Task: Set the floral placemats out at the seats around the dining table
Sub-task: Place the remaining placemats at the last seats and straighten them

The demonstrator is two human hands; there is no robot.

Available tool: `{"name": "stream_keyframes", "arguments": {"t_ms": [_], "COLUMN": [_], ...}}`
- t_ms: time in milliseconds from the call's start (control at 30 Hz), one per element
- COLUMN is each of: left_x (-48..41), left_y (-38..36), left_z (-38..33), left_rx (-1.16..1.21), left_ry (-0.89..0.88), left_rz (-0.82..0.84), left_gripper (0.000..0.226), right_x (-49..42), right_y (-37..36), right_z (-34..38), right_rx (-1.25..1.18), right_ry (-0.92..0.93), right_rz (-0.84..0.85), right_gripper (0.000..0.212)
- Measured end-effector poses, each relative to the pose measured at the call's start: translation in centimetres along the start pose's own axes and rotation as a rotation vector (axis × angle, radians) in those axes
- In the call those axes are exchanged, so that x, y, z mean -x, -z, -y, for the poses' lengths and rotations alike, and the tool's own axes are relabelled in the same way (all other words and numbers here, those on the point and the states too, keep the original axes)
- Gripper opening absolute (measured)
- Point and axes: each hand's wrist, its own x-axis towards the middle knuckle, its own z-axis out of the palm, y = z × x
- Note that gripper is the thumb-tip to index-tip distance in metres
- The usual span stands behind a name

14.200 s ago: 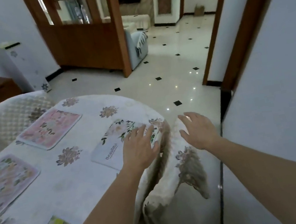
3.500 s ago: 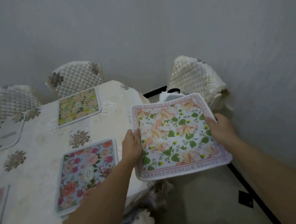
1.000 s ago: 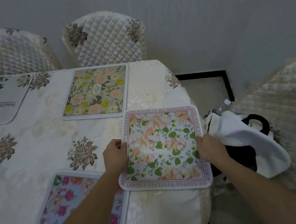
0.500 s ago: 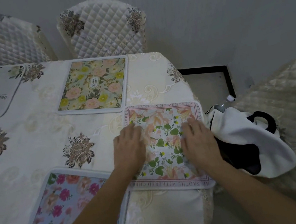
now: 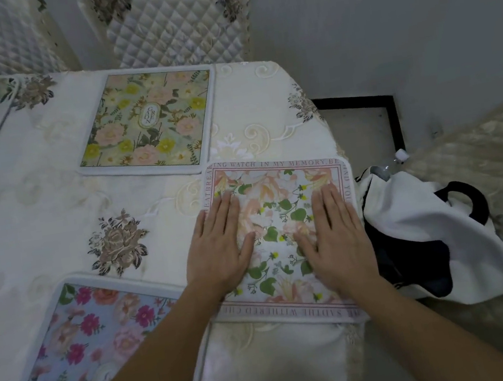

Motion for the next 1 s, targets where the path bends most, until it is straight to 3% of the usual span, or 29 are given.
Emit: {"name": "stream_keyframes", "arguments": {"t_ms": [200,400,733,1000], "left_x": [0.6,4.9,14.2,23.8], "left_y": [1.1,5.3,12.4,14.6], "left_z": [-0.4,-1.1,-1.3,-0.8], "left_rx": [0.021,-0.031,-0.029,-0.014], "left_ry": [0.028,0.108,0.375,0.597], "left_rz": [0.109,0.143,0.034,-0.097], "left_gripper": [0.069,0.071,0.066,0.06], "right_x": [0.9,2.4,2.5,5.5], "right_y": [0.5,4.7,11.8,11.9], "right_z": [-0.1,-0.5,5.3,13.8], "right_rx": [-0.021,0.066,0.055,0.054], "right_ry": [-0.13,-0.102,0.241,0.562], "right_rz": [0.025,0.113,0.081,0.096], "right_gripper": [0.086,0.093,0.078,0.07]}}
